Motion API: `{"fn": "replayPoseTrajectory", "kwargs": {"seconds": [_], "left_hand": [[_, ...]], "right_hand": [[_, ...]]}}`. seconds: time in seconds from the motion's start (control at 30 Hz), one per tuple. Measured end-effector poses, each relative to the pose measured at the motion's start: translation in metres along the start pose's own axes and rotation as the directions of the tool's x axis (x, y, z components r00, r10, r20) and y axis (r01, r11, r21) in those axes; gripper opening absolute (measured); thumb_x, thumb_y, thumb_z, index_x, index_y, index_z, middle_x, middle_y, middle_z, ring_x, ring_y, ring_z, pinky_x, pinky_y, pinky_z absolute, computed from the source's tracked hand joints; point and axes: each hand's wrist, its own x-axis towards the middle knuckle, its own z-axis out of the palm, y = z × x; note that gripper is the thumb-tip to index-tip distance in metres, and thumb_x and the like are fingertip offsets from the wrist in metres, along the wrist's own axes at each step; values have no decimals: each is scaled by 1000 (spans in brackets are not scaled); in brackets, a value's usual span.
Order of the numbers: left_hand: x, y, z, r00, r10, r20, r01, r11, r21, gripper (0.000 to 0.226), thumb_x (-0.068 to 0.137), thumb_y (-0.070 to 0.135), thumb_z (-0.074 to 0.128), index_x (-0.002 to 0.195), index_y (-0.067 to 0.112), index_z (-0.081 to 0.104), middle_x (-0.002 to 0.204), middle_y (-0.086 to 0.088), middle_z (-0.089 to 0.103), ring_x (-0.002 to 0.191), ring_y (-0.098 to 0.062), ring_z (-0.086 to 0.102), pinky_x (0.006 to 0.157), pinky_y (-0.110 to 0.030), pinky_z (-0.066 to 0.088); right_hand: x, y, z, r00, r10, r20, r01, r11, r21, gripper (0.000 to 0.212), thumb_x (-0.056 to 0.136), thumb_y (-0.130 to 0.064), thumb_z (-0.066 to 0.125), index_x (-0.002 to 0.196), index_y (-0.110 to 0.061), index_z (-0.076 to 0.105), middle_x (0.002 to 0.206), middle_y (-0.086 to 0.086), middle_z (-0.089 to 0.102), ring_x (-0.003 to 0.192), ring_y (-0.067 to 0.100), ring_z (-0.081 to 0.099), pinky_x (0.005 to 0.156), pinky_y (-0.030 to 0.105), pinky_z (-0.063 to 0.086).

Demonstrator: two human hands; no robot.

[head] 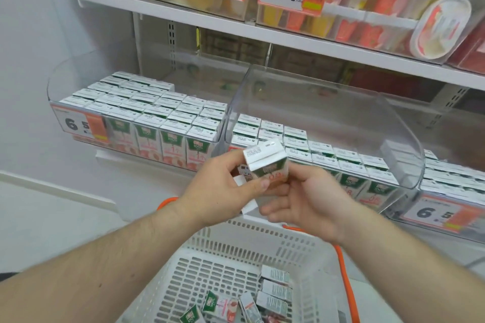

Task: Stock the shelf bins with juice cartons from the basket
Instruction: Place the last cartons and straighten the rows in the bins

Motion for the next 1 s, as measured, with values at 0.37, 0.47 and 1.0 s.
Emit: {"fn": "replayPoseTrajectory", "kwargs": {"seconds": [0.37, 0.47, 1.0], "left_hand": [[11, 7, 14, 997, 75, -25, -71, 990, 123, 36, 79, 38, 65, 110, 55, 59, 115, 29, 63, 110, 2, 59, 96, -35, 50], [11, 7, 24, 997, 83, -4, -82, 987, 138, 38, 76, 37, 60, 113, 46, 63, 106, 22, 67, 103, -4, 61, 86, -33, 52], [27, -10, 29, 997, -48, -68, 65, 956, 287, 51, 87, 23, 68, 136, 32, 53, 131, 28, 41, 106, 38, 24, 88, 12, 14]], "right_hand": [[-18, -9, -10, 491, -868, 79, 431, 162, -888, 49, 70, -38, 60, 116, -22, 62, 102, -20, 55, 71, 3, 50, 68, 13, 39], [-10, -4, -4, 491, -865, 102, 338, 81, -938, 60, 71, -54, 55, 119, -20, 61, 111, -9, 59, 91, 7, 55, 80, 24, 47], [44, -83, -92, 527, -811, -252, -44, 271, -962, 37, 88, -42, 43, 71, -12, 55, 76, 12, 62, 78, 33, 55, 67, 35, 41]]}}
